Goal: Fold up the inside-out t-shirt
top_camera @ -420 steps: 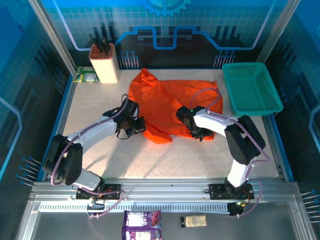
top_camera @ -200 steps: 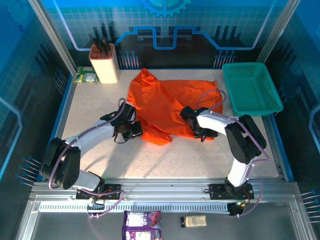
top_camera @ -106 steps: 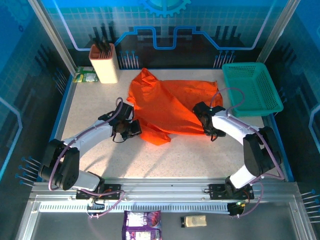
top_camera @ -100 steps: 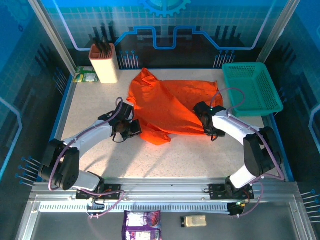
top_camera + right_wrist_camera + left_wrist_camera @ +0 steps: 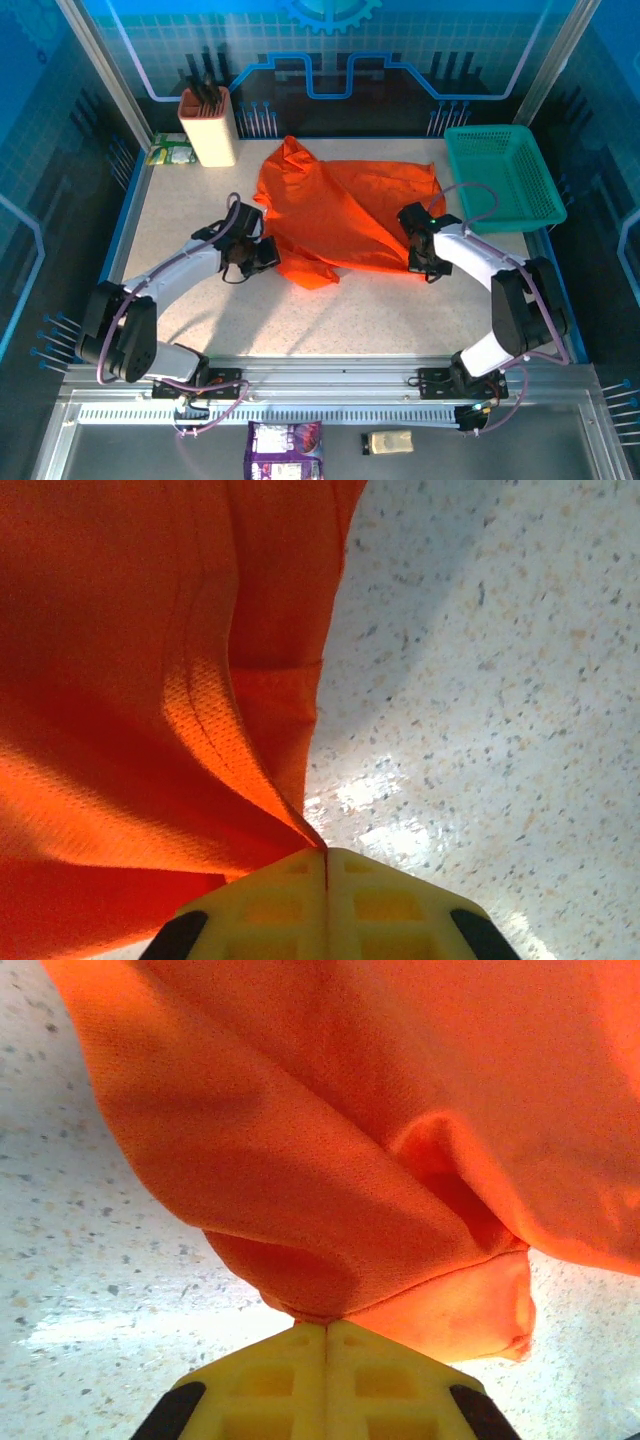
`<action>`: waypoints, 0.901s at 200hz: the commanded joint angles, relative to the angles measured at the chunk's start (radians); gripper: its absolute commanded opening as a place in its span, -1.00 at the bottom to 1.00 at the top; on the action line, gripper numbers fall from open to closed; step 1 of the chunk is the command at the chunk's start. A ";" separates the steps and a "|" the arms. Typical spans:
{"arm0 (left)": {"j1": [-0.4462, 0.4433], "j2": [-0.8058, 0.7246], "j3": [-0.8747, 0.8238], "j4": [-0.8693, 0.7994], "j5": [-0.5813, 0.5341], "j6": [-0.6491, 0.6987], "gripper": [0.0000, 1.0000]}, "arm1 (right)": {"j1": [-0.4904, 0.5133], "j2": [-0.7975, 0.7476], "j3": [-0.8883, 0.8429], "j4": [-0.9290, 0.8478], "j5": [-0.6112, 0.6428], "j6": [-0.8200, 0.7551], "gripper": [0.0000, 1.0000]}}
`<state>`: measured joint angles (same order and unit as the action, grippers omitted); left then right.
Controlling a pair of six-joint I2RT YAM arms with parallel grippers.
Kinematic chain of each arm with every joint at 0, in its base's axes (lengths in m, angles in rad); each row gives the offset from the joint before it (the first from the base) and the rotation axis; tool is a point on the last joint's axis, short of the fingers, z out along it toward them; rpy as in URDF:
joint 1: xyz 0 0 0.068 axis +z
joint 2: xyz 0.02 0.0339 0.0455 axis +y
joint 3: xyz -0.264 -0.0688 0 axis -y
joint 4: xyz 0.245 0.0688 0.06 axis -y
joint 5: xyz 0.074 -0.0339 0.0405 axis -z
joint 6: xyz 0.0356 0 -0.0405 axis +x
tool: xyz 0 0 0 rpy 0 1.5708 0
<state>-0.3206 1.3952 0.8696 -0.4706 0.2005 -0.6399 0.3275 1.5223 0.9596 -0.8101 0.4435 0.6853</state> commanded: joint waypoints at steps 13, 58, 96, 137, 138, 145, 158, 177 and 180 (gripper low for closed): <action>0.110 -0.075 0.177 -0.093 0.067 0.072 -1.00 | -0.105 -0.132 0.073 0.009 -0.075 -0.089 -1.00; 0.257 -0.088 0.443 -0.198 0.168 0.110 -1.00 | -0.274 -0.292 0.259 -0.021 -0.219 -0.195 -1.00; 0.321 -0.117 0.512 -0.268 0.219 0.128 -1.00 | -0.359 -0.404 0.316 -0.056 -0.424 -0.253 -1.00; 0.321 -0.196 0.369 -0.349 0.278 0.145 -1.00 | -0.361 -0.485 0.228 -0.119 -0.606 -0.250 -1.00; 0.321 -0.198 0.363 -0.351 0.279 0.145 -1.00 | -0.360 -0.486 0.224 -0.121 -0.607 -0.247 -1.00; 0.321 -0.216 0.313 -0.356 0.281 0.147 -1.00 | -0.356 -0.492 0.193 -0.135 -0.614 -0.227 -1.00; 0.321 -0.239 0.217 -0.360 0.284 0.149 -1.00 | -0.346 -0.501 0.121 -0.141 -0.611 -0.181 -1.00; 0.315 -0.228 0.062 -0.286 0.326 0.118 -1.00 | -0.328 -0.473 0.024 -0.104 -0.574 -0.138 -1.00; 0.313 -0.222 0.041 -0.256 0.333 0.109 -1.00 | -0.327 -0.467 0.015 -0.097 -0.569 -0.135 -1.00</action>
<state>-0.0055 1.1587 1.0676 -0.7574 0.4568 -0.5167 -0.0174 1.0237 1.0668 -0.8837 -0.1139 0.4896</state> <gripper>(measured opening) 0.051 0.064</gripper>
